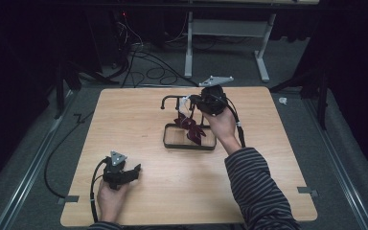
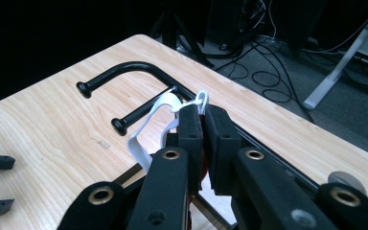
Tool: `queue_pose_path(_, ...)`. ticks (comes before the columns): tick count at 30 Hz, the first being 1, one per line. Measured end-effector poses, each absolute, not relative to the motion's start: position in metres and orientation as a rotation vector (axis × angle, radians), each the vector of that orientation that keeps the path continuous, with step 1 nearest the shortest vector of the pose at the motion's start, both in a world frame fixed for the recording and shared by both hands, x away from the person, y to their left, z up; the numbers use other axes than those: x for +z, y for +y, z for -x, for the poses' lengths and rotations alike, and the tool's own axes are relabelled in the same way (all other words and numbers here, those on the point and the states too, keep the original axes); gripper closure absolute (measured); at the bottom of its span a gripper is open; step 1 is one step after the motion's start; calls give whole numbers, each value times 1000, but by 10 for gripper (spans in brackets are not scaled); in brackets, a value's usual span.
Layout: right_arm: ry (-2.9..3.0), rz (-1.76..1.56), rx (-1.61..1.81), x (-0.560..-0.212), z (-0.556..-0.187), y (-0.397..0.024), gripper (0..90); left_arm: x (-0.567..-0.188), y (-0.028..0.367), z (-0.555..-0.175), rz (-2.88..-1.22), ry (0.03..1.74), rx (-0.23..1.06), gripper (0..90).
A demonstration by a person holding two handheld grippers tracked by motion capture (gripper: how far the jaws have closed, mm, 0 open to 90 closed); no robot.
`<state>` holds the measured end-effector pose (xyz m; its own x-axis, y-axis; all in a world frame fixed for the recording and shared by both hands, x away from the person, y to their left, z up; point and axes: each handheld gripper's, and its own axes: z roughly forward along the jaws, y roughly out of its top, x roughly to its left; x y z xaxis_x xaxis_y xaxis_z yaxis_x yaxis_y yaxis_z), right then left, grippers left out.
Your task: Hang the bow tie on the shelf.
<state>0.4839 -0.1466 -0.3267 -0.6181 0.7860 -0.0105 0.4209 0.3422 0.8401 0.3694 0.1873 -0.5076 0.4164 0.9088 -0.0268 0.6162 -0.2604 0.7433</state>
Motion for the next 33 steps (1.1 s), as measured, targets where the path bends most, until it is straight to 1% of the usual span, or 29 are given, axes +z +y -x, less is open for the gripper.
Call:
queue_pose_path(3, 2201, -1056, 1191, -327, -485, -147, 811, -508, 187, -369, -1979, 1292, 545, 292)
queue_pose_path(5, 2202, -1068, 1196, -328, -485, -148, 798, -508, 187, -369, -1979, 1291, 545, 291)
queue_pose_path(14, 2187, -1063, 1219, -328, -477, -156, 796, -508, 187, -369, -1986, 1291, 546, 292)
queue_pose_path(33, 2132, -1079, 1291, -326, -451, -193, 791, -508, 186, -369, -1987, 1290, 550, 295)
